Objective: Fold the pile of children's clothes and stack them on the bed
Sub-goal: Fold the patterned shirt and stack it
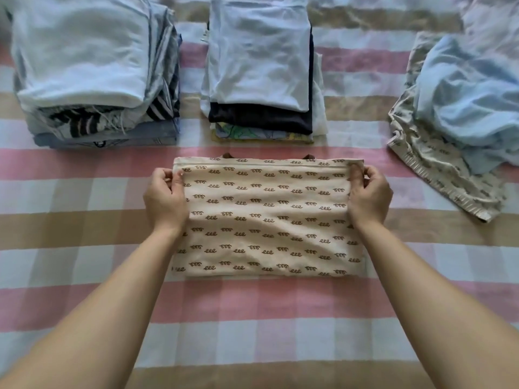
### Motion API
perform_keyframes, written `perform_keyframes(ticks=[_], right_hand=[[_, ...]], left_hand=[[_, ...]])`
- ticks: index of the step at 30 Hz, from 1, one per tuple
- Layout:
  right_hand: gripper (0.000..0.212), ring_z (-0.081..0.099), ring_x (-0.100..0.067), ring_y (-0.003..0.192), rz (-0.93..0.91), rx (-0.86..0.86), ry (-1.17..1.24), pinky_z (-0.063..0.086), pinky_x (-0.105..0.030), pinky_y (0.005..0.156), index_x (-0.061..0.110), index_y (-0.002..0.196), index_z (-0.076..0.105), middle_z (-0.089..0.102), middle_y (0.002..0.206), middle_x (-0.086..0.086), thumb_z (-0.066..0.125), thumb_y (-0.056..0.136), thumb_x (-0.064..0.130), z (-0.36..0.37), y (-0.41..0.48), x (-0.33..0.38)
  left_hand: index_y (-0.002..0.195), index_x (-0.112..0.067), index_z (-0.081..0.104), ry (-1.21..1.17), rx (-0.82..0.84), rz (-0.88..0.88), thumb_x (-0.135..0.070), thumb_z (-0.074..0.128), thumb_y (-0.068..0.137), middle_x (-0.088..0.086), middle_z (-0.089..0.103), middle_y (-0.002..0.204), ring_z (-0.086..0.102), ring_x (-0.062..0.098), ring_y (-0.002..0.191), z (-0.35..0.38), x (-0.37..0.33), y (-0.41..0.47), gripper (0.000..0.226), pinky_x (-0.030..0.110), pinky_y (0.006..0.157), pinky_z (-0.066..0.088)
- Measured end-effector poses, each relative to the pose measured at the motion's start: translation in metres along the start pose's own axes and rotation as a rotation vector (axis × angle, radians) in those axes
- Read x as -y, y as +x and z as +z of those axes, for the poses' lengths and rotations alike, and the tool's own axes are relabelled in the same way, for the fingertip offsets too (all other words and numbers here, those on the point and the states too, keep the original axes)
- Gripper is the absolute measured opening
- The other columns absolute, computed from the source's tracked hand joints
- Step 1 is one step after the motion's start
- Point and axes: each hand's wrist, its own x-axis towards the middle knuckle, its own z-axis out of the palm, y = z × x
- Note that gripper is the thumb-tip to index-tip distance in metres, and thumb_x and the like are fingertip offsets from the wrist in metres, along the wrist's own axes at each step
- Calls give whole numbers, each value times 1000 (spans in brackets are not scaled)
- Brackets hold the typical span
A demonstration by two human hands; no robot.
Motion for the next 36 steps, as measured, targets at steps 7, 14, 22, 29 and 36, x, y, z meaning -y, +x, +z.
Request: perform_keyframes(ticks=[7, 14, 22, 29, 36], right_hand=[[28, 55, -15, 82, 168, 150, 35, 37, -23, 68, 7, 105, 58, 60, 89, -2, 56, 91, 31, -15, -12, -2], [21, 58, -19, 78, 397, 323, -98, 40, -30, 66, 15, 92, 57, 62, 85, -1, 63, 86, 33, -62, -104, -24], [5, 58, -8, 38, 716, 250, 432, 47, -18, 37, 12, 81, 63, 64, 71, -5, 65, 84, 9, -64, -115, -18], [16, 51, -1, 37, 670, 192, 321, 42, -13, 38, 15, 68, 61, 57, 60, -2, 69, 82, 14, -96, -158, -43], [13, 52, -3, 35, 704, 212, 216, 39, -13, 35, 8, 72, 61, 57, 61, -7, 68, 82, 12, -112, -199, -68]], left_hand=[[99, -2, 57, -20, 89, -123, -21, 55, 92, 7, 57, 87, 52, 19, 81, -11, 5, -8, 21, 29, 74, 41], [105, -3, 58, 33, 98, -331, -18, 61, 88, 14, 64, 98, 55, 20, 84, -50, 32, -89, 24, 31, 79, 42], [74, -13, 59, -454, 103, -650, -11, 63, 87, 3, 60, 70, 58, 5, 58, -44, 27, -115, 13, 18, 46, 52], [73, -13, 63, -427, 74, -688, -17, 65, 86, 11, 57, 72, 50, 20, 72, -66, 39, -183, 13, 39, 70, 46], [71, -12, 60, -376, 55, -733, -8, 63, 86, -13, 58, 46, 49, -7, 47, -76, 49, -221, 15, 22, 62, 45]])
